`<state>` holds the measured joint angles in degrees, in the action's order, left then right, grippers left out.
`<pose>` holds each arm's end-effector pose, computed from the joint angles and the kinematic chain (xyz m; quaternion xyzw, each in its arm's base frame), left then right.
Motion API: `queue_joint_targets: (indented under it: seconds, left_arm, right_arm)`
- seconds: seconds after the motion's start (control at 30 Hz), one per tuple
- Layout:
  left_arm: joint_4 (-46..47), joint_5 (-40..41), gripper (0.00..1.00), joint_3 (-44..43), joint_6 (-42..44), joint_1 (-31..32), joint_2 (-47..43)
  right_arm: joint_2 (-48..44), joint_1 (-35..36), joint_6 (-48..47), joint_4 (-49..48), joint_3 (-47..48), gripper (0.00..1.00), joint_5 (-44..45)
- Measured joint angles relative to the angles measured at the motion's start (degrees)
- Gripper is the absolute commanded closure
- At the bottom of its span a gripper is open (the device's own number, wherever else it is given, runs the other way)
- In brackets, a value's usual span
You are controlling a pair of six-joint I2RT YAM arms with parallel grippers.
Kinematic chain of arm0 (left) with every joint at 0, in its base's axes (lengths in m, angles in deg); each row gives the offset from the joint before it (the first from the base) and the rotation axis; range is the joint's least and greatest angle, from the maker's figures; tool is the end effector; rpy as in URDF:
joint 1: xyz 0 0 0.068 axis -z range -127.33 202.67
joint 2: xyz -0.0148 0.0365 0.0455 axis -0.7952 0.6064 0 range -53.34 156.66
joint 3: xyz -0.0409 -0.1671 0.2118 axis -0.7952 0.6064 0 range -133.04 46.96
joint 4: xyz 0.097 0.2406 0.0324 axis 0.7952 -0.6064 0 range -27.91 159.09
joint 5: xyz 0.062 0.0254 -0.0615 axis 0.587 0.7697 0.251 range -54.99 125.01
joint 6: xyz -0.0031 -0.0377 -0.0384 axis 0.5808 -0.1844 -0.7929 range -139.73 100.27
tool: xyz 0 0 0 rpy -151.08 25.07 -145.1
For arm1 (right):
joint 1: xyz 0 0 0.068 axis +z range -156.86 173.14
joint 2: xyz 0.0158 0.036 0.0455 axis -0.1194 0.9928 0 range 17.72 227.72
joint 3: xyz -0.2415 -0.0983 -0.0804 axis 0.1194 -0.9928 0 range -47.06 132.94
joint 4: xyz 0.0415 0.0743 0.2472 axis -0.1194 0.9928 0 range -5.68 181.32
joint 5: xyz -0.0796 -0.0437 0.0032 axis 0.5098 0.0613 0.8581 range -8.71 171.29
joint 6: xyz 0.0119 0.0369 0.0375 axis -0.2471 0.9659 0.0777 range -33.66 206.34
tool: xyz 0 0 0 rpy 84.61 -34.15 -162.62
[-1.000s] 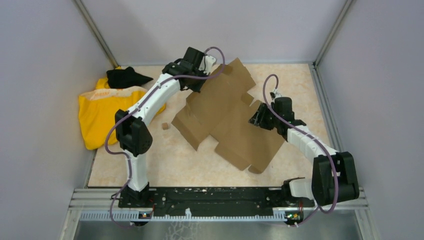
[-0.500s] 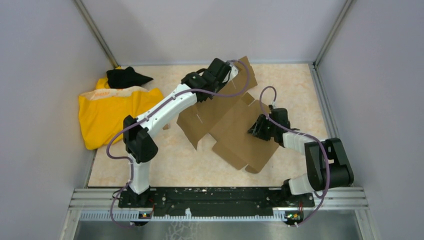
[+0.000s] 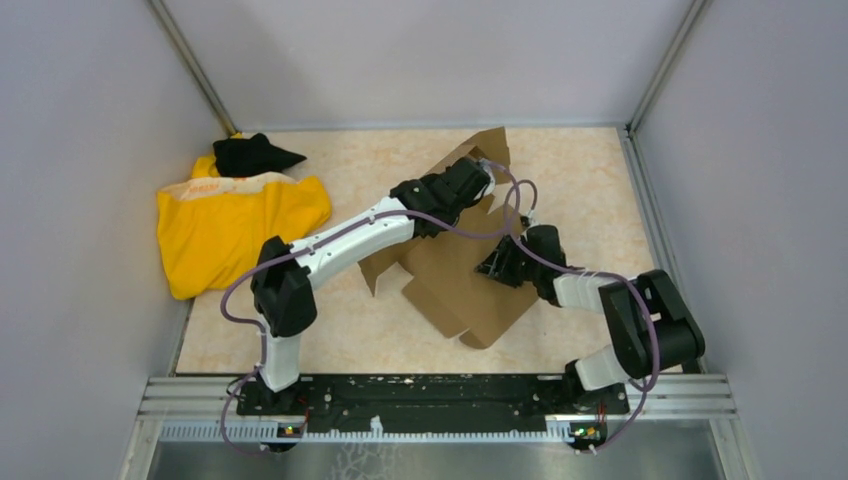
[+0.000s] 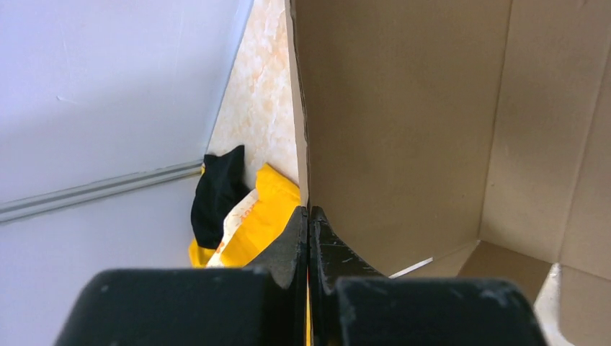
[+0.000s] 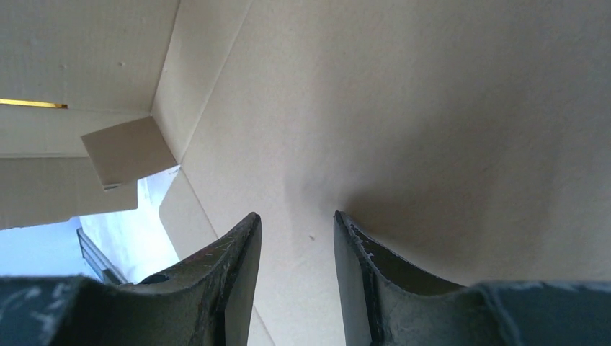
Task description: Fold the paper box
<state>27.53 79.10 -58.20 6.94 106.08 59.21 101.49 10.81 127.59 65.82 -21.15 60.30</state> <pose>0.2806 -0.3364 0.3103 0.4576 0.7492 0.2668 0.3975 0.2394 0.0897 0.1325 0.1054 0.8859 0.3502 0.2852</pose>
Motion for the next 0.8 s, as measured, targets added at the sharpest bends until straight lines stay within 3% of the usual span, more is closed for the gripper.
queue_joint_targets:
  seconds: [0.2,0.4,0.6,0.8]
  left_arm:
    - [2.58,2.25,1.00,6.05,0.09,0.83,-2.82]
    - [3.78,3.76,1.00,9.79,-0.04,1.29,-4.24]
    - [5.64,4.76,1.00,12.94,0.42,2.51,-5.73]
    - [7.56,6.40,1.00,14.40,2.14,3.80,-6.29]
  right_arm:
    - [-6.38,-2.08,0.79,6.16,-0.24,0.55,-2.01]
    - [-9.31,-14.53,0.55,12.52,8.68,0.53,-7.28]
    - [0.04,-23.30,3.04,8.22,23.21,0.55,-12.96]
    - [14.67,-25.20,7.32,2.03,30.82,0.57,-16.35]
